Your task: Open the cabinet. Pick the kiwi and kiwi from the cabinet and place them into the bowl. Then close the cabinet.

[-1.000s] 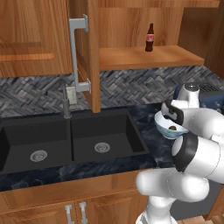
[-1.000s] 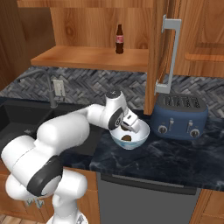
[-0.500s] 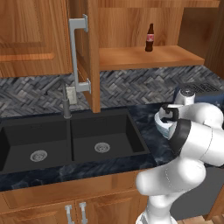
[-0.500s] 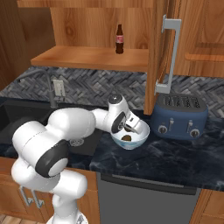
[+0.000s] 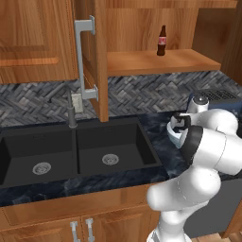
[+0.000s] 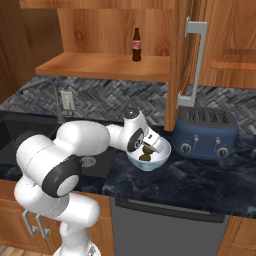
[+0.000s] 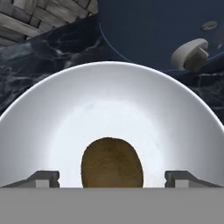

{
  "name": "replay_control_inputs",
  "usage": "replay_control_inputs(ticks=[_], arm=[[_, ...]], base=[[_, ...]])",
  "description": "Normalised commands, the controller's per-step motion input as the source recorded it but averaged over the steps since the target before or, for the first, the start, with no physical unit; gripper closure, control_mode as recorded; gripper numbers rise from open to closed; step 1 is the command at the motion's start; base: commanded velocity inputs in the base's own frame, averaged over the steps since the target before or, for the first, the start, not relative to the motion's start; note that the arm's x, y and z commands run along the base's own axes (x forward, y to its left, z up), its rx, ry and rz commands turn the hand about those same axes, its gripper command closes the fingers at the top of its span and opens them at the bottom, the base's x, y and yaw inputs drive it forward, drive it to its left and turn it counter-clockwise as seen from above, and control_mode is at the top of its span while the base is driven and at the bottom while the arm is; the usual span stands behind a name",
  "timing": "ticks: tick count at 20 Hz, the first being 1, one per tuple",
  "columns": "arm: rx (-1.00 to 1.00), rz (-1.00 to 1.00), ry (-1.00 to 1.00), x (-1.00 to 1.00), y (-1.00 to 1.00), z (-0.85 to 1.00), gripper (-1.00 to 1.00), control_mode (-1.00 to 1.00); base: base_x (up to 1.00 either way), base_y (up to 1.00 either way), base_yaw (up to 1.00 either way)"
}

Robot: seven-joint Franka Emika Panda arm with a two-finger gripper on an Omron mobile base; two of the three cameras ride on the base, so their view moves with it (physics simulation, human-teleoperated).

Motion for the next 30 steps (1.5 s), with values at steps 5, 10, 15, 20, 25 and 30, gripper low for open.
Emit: replay_control_inputs(ticks=[5,10,15,20,25,30], arm=[[-0.01,0.00,-0.11,-0.06,0.08,0.39,-1.00,-1.00],[-0.06,0.00,-0.29,-0.52,0.27,0.99,-1.00,-1.00],[-0.12,0.00,-0.25,-0.64,0.42,0.99,-1.00,-1.00],[-0.17,0.00,-0.23,-0.85,0.47,0.88,-1.00,-1.00],[-0.18,0.03,-0.21,-0.91,0.53,0.82,-1.00,-1.00],[-0.12,0.06,-0.17,-0.77,0.45,0.88,-1.00,-1.00]], base=[[0.00,0.00,0.00],[0.00,0.00,0.00],[0.00,0.00,0.00],[0.00,0.00,0.00],[0.00,0.00,0.00],[0.00,0.00,0.00]])
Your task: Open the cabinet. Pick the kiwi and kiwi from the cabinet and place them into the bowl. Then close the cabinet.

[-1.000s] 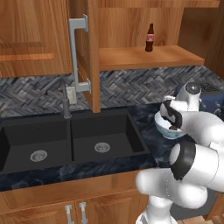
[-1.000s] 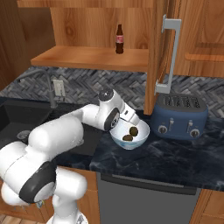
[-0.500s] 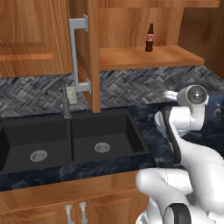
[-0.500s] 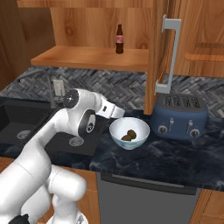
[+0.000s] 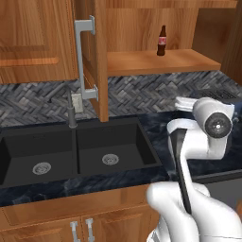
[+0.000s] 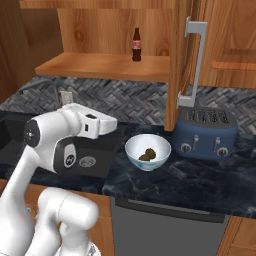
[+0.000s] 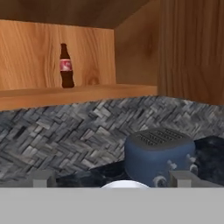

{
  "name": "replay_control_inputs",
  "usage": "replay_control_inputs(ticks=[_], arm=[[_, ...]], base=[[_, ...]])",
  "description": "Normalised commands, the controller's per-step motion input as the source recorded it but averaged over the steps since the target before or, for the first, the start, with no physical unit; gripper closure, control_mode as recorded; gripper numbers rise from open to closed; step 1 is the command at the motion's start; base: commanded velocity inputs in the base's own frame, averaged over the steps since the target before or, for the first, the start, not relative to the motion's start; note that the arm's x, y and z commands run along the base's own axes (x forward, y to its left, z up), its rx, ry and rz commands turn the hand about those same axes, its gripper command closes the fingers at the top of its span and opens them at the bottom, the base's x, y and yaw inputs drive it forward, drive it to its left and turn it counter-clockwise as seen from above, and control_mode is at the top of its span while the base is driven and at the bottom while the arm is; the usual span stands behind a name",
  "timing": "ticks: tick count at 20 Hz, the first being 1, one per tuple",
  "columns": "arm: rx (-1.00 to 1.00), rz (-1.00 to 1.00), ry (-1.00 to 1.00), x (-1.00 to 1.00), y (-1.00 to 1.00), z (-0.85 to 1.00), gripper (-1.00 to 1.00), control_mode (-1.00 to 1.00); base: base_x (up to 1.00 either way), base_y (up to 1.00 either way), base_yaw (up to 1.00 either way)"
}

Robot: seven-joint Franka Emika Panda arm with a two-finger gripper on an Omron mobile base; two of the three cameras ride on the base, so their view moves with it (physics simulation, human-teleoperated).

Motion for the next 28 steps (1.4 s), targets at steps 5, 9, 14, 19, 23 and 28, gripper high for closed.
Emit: replay_control_inputs(ticks=[5,9,14,19,23,28], arm=[[-0.14,0.07,-0.15,-0.83,0.41,0.54,-1.00,-1.00],[-0.14,0.09,-0.18,-1.00,0.45,0.40,-1.00,-1.00],[-0.10,0.07,-0.11,-1.00,0.64,0.09,-1.00,-1.00],[-0.08,0.07,-0.19,-0.99,0.76,0.00,-1.00,-1.00],[-0.01,0.05,-0.16,-0.47,0.51,0.00,-1.00,-1.00],[0.00,0.04,-0.15,-0.07,0.58,0.00,-1.00,-1.00]], base=[[0.00,0.00,0.00],[0.00,0.00,0.00],[0.00,0.00,0.00],[0.00,0.00,0.00],[0.00,0.00,0.00],[0.00,0.00,0.00]])
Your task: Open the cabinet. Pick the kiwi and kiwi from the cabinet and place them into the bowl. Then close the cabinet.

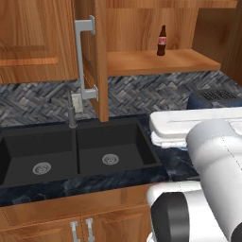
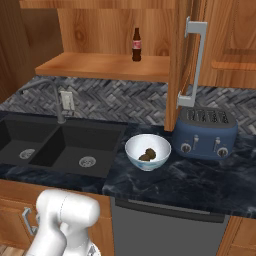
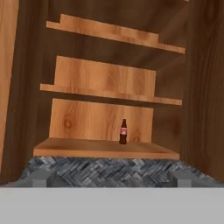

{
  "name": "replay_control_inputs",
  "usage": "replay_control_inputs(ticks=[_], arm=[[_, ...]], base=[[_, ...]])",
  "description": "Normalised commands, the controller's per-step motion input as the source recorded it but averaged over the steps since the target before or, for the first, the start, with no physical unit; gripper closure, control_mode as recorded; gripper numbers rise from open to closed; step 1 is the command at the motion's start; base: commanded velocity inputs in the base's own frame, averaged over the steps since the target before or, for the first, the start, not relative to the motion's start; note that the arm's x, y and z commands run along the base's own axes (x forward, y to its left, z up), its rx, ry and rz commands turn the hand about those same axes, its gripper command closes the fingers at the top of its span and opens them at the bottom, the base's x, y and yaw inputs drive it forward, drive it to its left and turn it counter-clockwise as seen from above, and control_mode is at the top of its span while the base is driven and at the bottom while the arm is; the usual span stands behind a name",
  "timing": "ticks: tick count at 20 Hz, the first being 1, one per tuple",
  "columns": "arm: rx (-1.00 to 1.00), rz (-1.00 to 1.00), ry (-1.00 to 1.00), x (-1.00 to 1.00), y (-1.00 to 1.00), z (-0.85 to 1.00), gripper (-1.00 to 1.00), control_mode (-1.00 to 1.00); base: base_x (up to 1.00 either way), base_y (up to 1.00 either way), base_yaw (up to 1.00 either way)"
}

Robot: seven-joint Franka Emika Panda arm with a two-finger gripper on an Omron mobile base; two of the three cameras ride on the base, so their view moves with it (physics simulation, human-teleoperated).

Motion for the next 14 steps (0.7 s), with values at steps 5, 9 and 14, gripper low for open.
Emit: replay_control_inputs(ticks=[5,9,14], arm=[[0.00,0.01,-0.15,0.00,0.65,0.00,-1.00,-1.00],[0.00,0.00,-0.14,0.06,0.70,0.00,-1.00,-1.00],[0.00,0.00,-0.12,0.21,0.68,0.00,-1.00,-1.00]], base=[[0.00,0.00,0.00],[0.00,0.00,0.00],[0.00,0.00,0.00]])
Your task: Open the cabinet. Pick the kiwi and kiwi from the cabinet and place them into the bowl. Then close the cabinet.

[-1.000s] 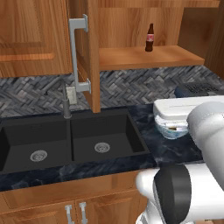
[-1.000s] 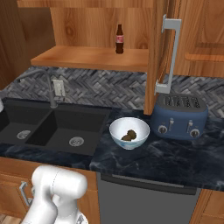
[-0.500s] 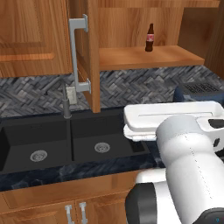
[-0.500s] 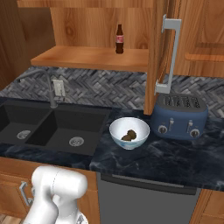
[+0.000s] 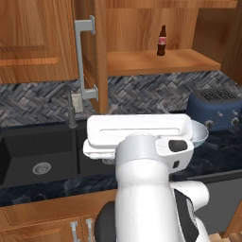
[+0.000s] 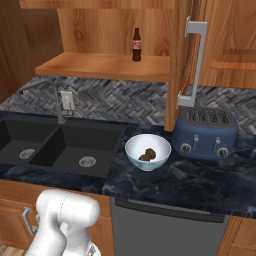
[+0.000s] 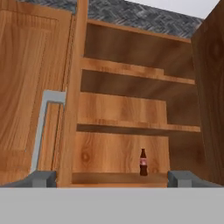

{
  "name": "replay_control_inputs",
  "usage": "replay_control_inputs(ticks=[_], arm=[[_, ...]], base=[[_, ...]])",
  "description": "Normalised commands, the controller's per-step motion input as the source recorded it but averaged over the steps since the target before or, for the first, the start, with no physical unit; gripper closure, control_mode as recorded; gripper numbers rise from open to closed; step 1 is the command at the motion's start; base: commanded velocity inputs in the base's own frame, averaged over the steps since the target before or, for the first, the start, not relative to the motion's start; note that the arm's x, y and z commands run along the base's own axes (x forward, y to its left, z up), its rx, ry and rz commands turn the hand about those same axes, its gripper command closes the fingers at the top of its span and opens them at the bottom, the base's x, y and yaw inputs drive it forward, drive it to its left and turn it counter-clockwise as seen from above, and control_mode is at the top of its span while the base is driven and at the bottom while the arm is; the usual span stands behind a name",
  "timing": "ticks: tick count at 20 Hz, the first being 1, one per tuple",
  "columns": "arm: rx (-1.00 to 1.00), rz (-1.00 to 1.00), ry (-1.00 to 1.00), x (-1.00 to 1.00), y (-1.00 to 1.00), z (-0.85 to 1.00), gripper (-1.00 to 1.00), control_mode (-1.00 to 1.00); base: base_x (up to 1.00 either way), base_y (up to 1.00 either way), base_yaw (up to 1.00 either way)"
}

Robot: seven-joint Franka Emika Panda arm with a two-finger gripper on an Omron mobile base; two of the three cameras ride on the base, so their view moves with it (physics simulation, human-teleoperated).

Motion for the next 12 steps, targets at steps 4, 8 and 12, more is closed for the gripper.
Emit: replay_control_inputs(ticks=[4,8,12], arm=[[0.00,0.00,-0.08,0.29,0.59,0.00,-1.00,-1.00],[0.00,-0.03,-0.04,0.49,0.50,0.00,-1.00,-1.00],[0.00,-0.07,0.00,0.55,0.45,-0.03,-1.00,-1.00]], base=[[0.00,0.00,0.00],[0.00,0.00,0.00],[0.00,0.00,0.00]])
